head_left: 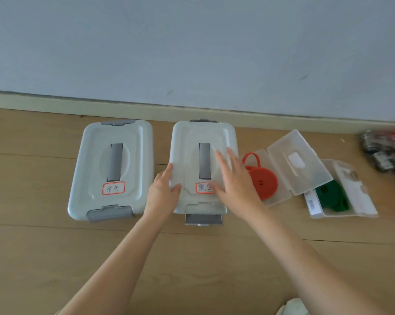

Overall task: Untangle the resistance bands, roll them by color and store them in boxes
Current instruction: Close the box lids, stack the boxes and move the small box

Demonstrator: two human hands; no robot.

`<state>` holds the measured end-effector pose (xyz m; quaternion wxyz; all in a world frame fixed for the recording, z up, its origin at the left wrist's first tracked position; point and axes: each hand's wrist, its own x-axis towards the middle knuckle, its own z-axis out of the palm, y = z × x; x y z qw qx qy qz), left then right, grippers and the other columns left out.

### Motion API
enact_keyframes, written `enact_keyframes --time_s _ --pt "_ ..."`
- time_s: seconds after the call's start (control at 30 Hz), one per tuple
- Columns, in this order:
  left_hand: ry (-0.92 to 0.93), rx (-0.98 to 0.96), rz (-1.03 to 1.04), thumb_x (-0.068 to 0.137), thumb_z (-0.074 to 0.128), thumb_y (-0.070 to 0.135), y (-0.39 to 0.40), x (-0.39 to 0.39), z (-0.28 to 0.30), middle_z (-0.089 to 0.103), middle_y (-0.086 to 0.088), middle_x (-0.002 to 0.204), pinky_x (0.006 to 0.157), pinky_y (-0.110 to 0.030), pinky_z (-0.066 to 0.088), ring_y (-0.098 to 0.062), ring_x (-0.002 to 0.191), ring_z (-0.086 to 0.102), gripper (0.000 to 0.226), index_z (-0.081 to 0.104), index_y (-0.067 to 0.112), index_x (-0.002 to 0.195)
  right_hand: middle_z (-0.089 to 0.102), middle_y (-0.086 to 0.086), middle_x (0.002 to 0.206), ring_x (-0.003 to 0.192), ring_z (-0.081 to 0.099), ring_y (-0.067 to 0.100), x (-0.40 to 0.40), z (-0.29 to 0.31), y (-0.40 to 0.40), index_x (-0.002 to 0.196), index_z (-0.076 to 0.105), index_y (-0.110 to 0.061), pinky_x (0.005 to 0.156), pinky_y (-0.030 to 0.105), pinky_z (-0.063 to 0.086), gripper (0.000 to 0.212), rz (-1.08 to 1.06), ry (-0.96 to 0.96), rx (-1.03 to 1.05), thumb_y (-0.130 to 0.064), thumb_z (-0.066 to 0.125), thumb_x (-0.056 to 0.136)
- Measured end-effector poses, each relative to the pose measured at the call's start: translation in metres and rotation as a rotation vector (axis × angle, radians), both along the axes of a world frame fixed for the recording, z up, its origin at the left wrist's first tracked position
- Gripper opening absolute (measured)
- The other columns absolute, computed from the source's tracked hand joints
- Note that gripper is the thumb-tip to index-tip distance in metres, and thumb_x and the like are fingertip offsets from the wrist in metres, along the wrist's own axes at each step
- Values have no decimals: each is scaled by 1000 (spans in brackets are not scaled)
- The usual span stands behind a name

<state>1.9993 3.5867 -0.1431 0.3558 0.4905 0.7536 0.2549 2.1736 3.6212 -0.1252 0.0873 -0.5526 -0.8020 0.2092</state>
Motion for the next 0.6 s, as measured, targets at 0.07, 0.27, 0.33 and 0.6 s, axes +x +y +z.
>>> enact_keyframes --time_s 0.07,0.27,0.33,0.6 --pt "24 1 -34 90 57 13 -3 -4 -1 44 -10 140 94 -25 32 -26 122 45 65 25 19 146 -7 12 158 146 -6 27 -5 -5 -19 150 1 -19 116 42 1 105 244 -134 -94 -54 66 76" --pt "-9 11 -71 89 58 11 -14 -4 -1 43 -8 140 92 -26 34 -32 115 49 68 24 19 147 -17 12 156 144 -15 28 -5 -24 -40 148 -13 -22 116 43 -7 107 284 -430 88 -32 69 80" --pt "-17 21 -69 89 58 10 -16 -3 0 43 -8 141 93 -26 34 -33 116 49 67 24 18 146 -9 10 158 145 -9 25 -3 -19 -32 150 -3 -23 116 41 -2 95 299 -379 37 -28 65 82" --pt "154 28 -114 89 53 4 -17 2 12 32 -9 148 100 -30 32 -26 130 38 58 32 10 143 1 9 158 145 1 24 -4 1 -20 149 14 -24 115 41 10 79 356 -346 -126 -32 62 86"
